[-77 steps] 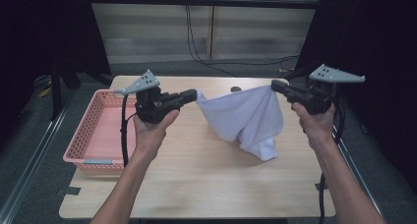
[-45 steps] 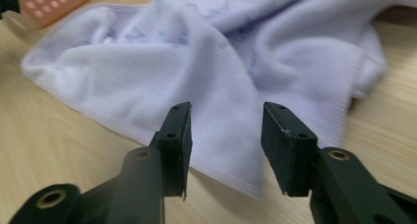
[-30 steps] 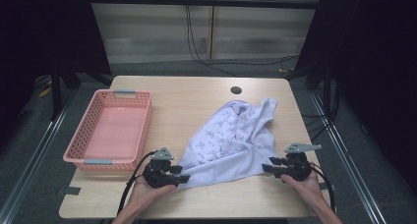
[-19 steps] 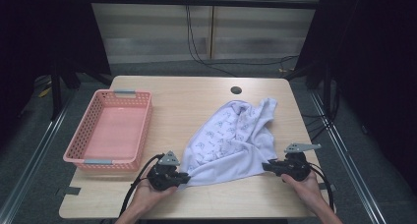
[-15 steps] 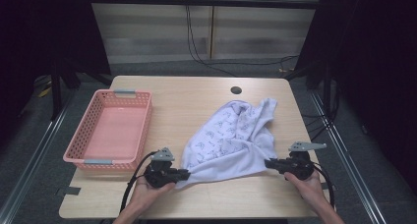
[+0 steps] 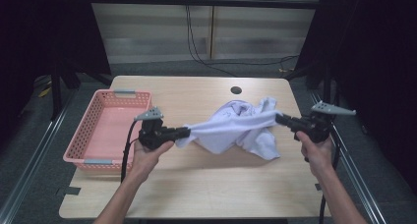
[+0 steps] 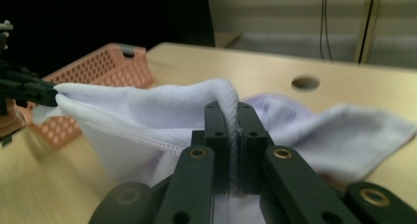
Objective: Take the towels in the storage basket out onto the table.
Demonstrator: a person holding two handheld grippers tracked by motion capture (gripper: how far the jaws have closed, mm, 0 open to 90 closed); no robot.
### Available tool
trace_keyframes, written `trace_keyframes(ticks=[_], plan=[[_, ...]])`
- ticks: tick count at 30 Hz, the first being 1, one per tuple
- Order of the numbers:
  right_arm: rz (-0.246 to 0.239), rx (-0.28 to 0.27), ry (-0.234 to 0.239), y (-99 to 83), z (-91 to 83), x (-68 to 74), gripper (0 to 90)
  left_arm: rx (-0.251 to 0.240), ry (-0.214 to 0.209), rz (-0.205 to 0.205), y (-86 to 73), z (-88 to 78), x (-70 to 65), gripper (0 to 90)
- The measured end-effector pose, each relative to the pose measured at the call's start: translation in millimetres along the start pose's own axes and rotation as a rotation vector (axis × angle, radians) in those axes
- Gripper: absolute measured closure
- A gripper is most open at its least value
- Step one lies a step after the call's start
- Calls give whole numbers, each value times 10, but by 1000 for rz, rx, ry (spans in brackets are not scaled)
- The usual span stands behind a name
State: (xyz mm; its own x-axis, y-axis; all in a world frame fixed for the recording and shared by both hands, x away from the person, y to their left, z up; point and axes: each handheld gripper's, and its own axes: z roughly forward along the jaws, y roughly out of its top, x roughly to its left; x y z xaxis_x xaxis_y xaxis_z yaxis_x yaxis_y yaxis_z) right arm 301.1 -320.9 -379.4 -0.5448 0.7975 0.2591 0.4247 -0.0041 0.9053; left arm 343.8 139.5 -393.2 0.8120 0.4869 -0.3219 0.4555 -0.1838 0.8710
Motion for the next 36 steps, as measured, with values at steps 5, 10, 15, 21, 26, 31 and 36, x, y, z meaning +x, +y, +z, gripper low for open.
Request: trace_keyframes(ticks=[5, 10, 15, 21, 26, 31, 36], plan=[[-31, -73, -40, 503, -27, -8, 862, -93, 18, 28, 486, -58, -21, 850], [-44, -115, -71, 842, -63, -33, 863, -164, 26, 38, 825, -106, -31, 852], [-60, -182, -96, 1261, -140, -23, 864, -235, 32, 80, 1241, -222, -128, 855], [-98, -277, -89, 1761, -260, 109, 865, -315, 39, 139, 1594, -486, -304, 856], [-125, -299, -42, 1758, -383, 280, 865, -292, 37, 163, 1461, -629, -399, 856], [-131, -155, 8, 981, -428, 393, 867, -156, -20, 109, 656, -561, -371, 852], [-81, -45, 46, 259, -492, 442, 868, -45, -54, 70, -40, -511, -425, 849]])
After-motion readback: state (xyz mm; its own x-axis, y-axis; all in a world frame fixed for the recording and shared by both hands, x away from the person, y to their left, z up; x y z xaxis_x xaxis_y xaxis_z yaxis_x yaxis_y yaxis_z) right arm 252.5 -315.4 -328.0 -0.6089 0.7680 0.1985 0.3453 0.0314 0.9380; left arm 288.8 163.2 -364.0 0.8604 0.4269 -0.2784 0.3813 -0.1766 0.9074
